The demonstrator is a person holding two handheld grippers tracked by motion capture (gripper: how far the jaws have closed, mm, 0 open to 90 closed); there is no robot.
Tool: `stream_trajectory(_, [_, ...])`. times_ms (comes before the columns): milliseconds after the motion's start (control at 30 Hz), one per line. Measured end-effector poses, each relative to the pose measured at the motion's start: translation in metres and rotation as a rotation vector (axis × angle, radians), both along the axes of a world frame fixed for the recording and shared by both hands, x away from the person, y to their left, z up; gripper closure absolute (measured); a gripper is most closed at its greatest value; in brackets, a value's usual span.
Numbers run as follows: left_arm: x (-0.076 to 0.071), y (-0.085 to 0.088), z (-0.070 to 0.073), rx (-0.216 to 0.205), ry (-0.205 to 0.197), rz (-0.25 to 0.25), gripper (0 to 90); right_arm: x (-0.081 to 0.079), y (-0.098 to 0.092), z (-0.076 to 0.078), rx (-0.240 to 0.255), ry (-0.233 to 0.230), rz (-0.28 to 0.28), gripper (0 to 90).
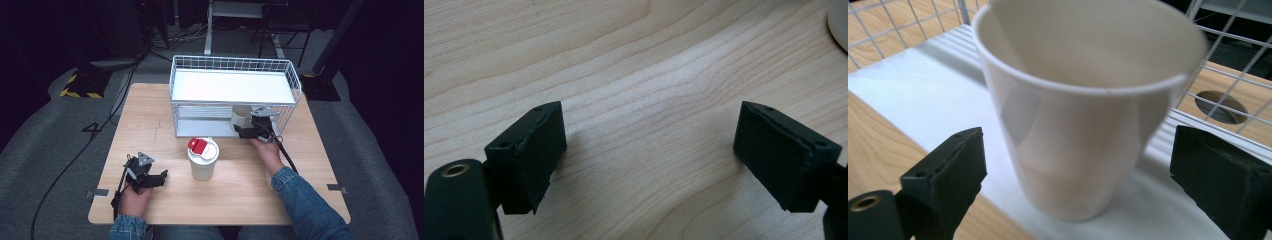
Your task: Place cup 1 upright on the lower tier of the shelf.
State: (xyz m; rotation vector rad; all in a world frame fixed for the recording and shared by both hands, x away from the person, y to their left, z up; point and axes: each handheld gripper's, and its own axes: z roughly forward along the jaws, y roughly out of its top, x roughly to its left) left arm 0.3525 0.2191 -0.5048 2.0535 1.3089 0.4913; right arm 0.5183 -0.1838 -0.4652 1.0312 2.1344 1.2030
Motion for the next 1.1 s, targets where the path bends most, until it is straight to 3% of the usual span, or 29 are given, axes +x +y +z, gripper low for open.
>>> stream_trajectory(333, [0.003, 0.0, 0.0, -0.003, 0.003, -0.012, 14.3, -0.024, -0.024, 0.015, 0.027, 0.001, -0.013, 8.5])
stream_trajectory(700, [0.004, -0.001, 0.0, 0.0, 0.0, -0.008, 14.3, -0.058, -0.054, 0.04, 0.061, -0.023, 0.038, 10.8])
stream_trajectory(867, [0.004, -0.001, 0.0, -0.001, 0.0, -0.008, 14.3, -0.076, -0.066, 0.048, 0.042, -0.016, 0.067, 12.0])
stream_trajectory(1000, [0.004, -0.001, 0.0, 0.001, -0.001, -0.01, 14.4, -0.09, -0.075, 0.052, -0.001, 0.037, 0.089, 12.0])
stream_trajectory(1100, [0.004, -0.001, 0.0, 0.001, -0.001, -0.009, 14.4, -0.103, -0.081, 0.052, -0.018, 0.014, 0.103, 12.0])
